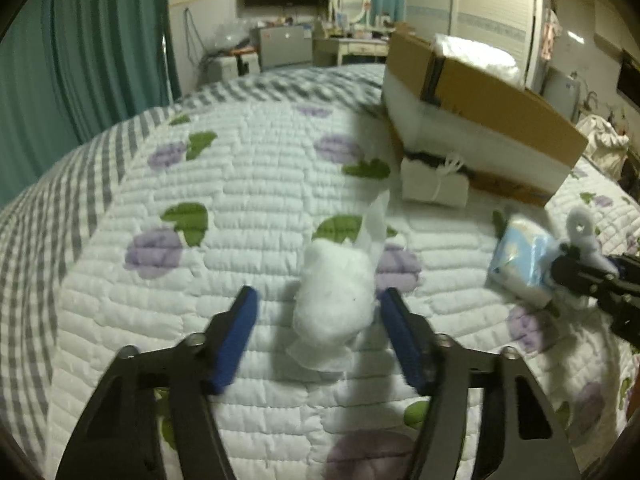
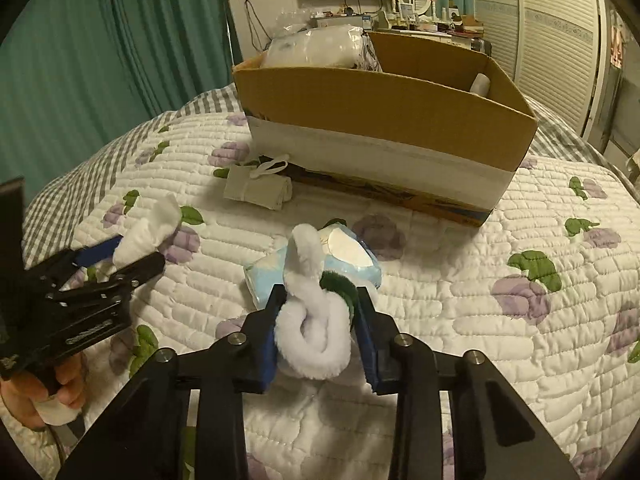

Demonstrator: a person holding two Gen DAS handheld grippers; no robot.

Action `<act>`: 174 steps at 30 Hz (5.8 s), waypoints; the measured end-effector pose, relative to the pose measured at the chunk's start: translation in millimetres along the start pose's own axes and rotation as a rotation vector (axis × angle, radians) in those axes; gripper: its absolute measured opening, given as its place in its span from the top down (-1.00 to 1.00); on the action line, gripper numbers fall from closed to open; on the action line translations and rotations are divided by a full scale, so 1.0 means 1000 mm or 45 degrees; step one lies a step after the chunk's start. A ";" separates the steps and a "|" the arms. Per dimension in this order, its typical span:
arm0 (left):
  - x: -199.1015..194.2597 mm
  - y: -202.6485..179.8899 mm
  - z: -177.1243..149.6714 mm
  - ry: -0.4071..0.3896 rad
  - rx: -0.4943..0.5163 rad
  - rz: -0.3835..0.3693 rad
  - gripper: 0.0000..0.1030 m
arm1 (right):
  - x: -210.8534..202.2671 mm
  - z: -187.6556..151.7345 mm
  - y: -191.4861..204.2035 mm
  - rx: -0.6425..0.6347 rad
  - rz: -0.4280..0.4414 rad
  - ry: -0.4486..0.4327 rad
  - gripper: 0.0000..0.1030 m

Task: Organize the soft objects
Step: 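Grasp the white terry sock with the right tool while the left tool grasps the white cotton sock, then carry both socks into the cardboard box, open both tools and withdraw, then grasp the blue floral tissue pack with the right tool, then grasp the white face mask bundle with the left tool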

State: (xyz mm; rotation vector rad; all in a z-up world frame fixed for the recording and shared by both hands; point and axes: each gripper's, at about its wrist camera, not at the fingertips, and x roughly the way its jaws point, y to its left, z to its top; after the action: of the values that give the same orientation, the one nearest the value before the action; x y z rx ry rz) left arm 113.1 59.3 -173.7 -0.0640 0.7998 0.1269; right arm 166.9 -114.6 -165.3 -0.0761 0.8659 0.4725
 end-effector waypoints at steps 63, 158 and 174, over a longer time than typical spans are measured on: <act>0.028 -0.122 0.221 -0.278 0.228 -0.122 0.44 | -0.019 0.216 -0.093 -0.069 -0.079 -0.306 0.40; 0.068 -0.081 0.069 0.031 0.117 -0.036 -0.50 | 0.025 0.028 -0.065 0.170 -0.268 -0.096 -0.40; 0.007 -0.083 0.052 0.014 0.101 -0.092 -0.08 | -0.020 0.021 -0.059 0.211 -0.203 -0.141 -0.36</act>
State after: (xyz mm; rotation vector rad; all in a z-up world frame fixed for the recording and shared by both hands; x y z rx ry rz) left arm 166.6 -16.7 -141.9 -0.0186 0.8116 0.0269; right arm 195.7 -169.2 -143.7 0.0332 0.7803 0.2525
